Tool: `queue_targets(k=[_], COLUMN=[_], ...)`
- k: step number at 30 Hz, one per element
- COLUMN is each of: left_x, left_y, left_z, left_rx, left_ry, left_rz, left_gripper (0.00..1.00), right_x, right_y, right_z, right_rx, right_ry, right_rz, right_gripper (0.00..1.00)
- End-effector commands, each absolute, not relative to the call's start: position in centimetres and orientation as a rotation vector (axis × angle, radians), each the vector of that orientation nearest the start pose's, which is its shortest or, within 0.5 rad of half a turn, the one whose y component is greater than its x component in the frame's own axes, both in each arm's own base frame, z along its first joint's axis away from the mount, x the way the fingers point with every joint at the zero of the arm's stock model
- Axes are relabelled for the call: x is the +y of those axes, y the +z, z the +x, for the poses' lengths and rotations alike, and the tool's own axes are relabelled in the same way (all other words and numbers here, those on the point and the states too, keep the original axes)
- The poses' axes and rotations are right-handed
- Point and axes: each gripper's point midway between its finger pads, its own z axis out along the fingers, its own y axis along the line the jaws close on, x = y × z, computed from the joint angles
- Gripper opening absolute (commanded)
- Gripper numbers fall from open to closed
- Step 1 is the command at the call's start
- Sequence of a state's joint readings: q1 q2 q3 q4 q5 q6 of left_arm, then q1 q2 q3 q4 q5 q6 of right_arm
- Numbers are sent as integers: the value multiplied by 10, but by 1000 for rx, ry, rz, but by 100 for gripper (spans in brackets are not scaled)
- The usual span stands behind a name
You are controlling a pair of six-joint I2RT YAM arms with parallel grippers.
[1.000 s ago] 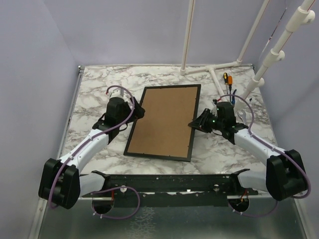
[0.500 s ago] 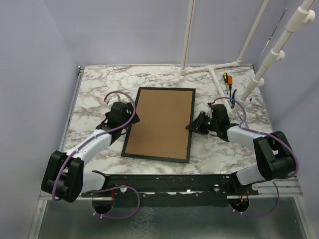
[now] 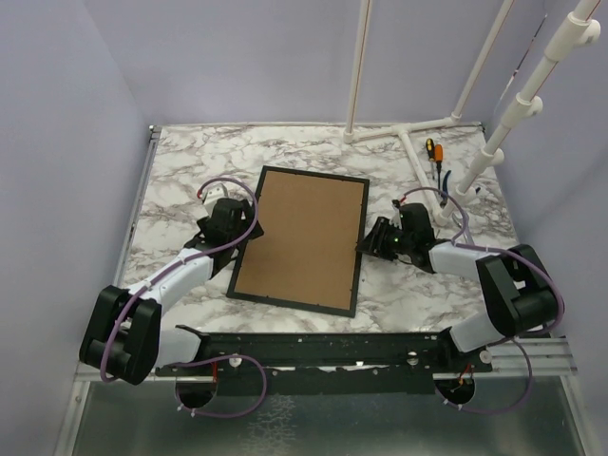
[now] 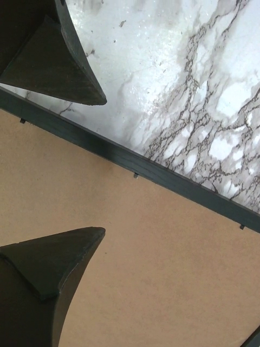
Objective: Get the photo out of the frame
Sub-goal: Turn over the photo frame at the center of the board, then adjust the photo frame at the center of the board.
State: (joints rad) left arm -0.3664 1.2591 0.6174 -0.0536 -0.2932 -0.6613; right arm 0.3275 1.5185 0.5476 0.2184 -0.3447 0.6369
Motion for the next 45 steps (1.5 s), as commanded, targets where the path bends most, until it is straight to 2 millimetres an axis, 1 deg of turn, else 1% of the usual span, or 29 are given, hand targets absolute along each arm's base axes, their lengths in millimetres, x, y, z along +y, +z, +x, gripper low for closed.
queue_targets(k=[1,4,7,8,11,13,14,18,21,24,27,30,32,35,39,42,45], left_x=[-84,-72,-59,-57,-57,-59,-60,-74,-80,-78,-72,-69,-69,-70,-77,-83,-89], left_y=[76,75,78,78,74,68,65,56,52,45,41,39,37,33,29,28,25], left_z=[326,326,325,325,324,324,324,322,323,322,319,317,317,316,317,317,317], left_rx=[2178,2164,2135,2124,2125,2144,2155,2203,2213,2230,2228,2223,2229,2242,2261,2273,2285], left_ry=[-145,-67,8,16,13,11,6,-64,-99,-80,-61,-77,-87,-99,-141,-175,-215], left_rz=[-491,-497,-531,-541,-545,-538,-529,-453,-429,-429,-462,-487,-490,-492,-483,-470,-457], left_gripper=[94,93,90,88,73,63,62,62,61,61,61,61,61,60,59,59,59], right_x=[162,162,159,156,152,157,160,174,181,186,188,190,189,182,178,176,175], right_y=[10,16,23,24,28,31,32,34,32,28,25,24,23,22,21,20,20], right_z=[286,284,284,284,284,283,282,278,276,274,275,276,278,282,287,292,297], right_rx=[2504,2512,2512,2520,2532,2539,2543,2552,2556,2575,2585,2590,2593,2605,2615,2622,2627], right_ry=[666,667,639,617,577,583,582,593,598,590,580,580,563,491,437,398,373], right_rz=[201,182,198,205,203,175,168,157,151,138,132,131,132,136,125,117,103], right_gripper=[45,48,51,51,51,51,51,50,49,48,47,46,43,40,39,35,34])
